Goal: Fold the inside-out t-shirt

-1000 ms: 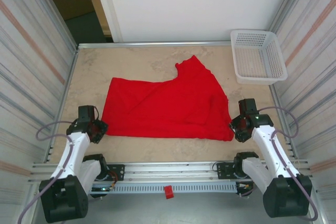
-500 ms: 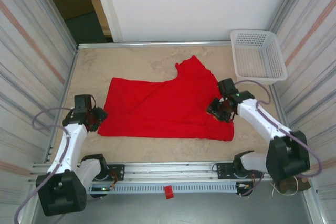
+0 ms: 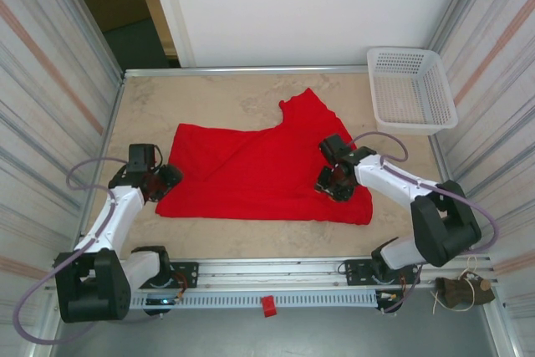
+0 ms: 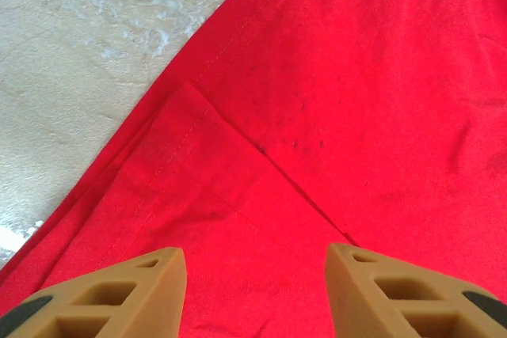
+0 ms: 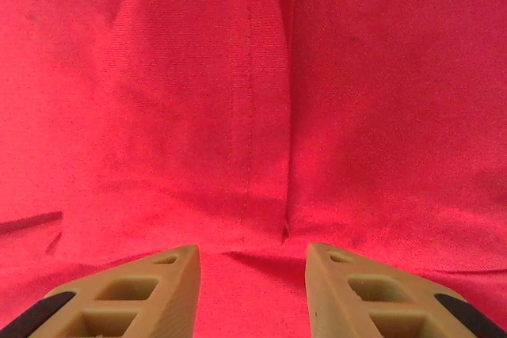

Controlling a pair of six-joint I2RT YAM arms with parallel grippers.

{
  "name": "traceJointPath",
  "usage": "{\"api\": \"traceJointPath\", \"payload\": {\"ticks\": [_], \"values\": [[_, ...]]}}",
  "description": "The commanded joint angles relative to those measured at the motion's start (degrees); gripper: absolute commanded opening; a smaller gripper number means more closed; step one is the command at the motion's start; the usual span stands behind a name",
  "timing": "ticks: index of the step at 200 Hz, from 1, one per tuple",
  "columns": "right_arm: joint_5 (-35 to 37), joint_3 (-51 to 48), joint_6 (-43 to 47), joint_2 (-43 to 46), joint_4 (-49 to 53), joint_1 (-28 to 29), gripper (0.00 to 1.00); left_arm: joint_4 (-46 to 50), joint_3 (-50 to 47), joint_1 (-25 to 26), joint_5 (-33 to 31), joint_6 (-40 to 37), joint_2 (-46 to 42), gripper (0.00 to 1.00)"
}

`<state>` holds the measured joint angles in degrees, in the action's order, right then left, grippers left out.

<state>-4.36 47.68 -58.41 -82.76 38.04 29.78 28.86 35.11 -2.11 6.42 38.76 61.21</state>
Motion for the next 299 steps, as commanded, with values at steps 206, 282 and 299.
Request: {"api": "traceJointPath", "payload": {"ticks": [206, 282, 299], "values": [[-0.1, 28.4, 6.8, -21.9, 0.1, -0.1, 0.00, -4.4, -1.2, 0.6, 4.2, 0.4, 1.8, 0.49], [3.8, 21.3, 11.3, -7.2, 5.4, -1.7, 0.50, -0.2, 0.3, 2.1, 5.2, 0.2, -1.7, 0.50], [6.3, 11.7, 8.1, 1.2, 7.5, -2.4, 0.59, 0.6, -0.5, 2.8, 5.4, 0.8, -2.9, 0.50]]}}
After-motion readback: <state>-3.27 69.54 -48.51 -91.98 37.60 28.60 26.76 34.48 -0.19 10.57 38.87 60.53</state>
